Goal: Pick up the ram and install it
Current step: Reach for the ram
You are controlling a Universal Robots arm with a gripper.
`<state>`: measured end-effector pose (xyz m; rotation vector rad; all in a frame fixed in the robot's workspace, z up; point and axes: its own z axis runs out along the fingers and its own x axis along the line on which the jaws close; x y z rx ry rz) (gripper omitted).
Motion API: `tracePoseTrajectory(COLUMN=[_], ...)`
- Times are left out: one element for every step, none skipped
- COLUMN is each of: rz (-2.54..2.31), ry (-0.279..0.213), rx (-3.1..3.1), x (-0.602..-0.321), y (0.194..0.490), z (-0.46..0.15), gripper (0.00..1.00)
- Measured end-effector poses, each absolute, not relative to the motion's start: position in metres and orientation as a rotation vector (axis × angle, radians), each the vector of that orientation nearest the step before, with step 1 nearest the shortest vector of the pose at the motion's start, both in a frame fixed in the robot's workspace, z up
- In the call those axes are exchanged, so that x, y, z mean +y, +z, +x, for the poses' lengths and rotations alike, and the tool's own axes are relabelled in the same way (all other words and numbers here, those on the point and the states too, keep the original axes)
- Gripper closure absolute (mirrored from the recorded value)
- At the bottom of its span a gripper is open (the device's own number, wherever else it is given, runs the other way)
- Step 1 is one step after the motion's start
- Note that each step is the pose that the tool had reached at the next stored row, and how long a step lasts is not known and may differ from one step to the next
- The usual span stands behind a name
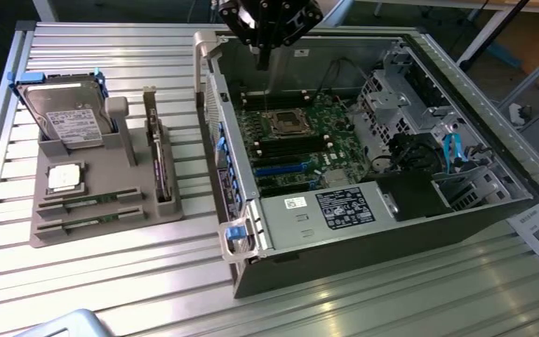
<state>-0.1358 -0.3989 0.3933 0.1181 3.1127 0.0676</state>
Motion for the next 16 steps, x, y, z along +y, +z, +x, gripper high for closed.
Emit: tracePoseTrajectory(rz=[0.118,0.118,0.118,0.118,0.118,0.118,0.118,0.118,0.118,0.118,0.118,0.118,0.118,0.118,0.118,0.118], ry=[0.068,0.068,0.068,0.068,0.068,0.068,0.068,0.068,0.068,0.068,0.068,0.068,0.068,0.068,0.068,0.068], rx=[3.113,3.113,3.113,3.113,3.113,3.113,3.113,3.113,3.113,3.113,3.113,3.113,3.113,3.113,3.113,3.113], x=[-0.399,-0.399,-0.399,-0.399,-0.399,-0.399,-0.399,-0.399,-0.399,-0.399,-0.399,-0.399,-0.399,-0.399,-0.399,-0.399], y=[0.393,0.393,0.393,0.393,0.393,0.393,0.393,0.393,0.393,0.393,0.393,0.393,0.393,0.393,0.393,0.393], z=[-0.137,-0.139,-0.140,-0.142,-0.144,-0.146,-0.147,-0.148,-0.149,-0.151,-0.152,-0.153,-0.155,-0.156,-0.158,-0.160], gripper=[0.90,0.90,0.90,0.90,0.90,0.90,0.90,0.90,0.90,0.90,0.90,0.90,0.90,0.90,0.90,0.90])
